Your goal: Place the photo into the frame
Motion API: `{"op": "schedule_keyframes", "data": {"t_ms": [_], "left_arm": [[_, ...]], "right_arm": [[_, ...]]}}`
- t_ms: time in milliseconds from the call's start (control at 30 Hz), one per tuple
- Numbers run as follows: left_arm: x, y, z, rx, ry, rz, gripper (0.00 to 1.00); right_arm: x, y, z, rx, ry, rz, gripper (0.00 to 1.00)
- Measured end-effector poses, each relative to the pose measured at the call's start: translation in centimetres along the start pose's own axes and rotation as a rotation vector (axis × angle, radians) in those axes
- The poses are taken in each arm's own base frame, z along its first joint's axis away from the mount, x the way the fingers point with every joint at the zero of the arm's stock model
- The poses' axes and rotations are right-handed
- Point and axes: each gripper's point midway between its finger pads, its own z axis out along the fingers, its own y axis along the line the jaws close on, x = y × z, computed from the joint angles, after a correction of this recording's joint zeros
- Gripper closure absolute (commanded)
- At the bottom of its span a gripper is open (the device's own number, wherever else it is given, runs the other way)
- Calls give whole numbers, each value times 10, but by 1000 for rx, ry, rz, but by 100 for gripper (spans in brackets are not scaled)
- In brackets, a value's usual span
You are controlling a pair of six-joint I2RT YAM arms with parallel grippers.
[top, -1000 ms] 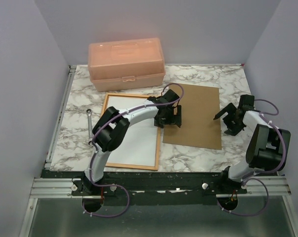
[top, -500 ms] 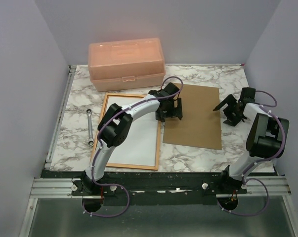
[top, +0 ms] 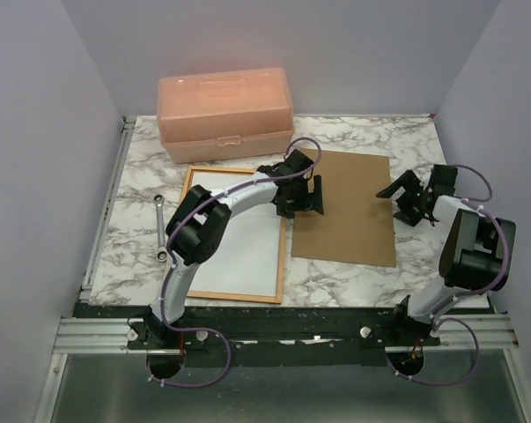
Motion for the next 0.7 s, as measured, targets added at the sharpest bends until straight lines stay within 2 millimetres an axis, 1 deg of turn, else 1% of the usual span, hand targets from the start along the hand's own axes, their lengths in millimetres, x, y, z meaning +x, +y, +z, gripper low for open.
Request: {"op": "schedule_keyframes", "data": {"t_ms": [167,333,467,600,700], "left_arm": [[11,-1,-4,14,17,5,1],[13,-1,-5,24,17,7,1],[22,0,-11,42,29,2,2],[29,-3,-24,43,42,13,1],[28,-12,-42,62,29,35,1]], "right_arm": [[0,0,-2,4,-18,-11,2],[2,-1,-3,9,-16,-19,2],[12,-4,-10,8,-10,-24,2],[24,-7,-18,11,5,-28,2],[31,-10,-23,17,16,-39,2]]}}
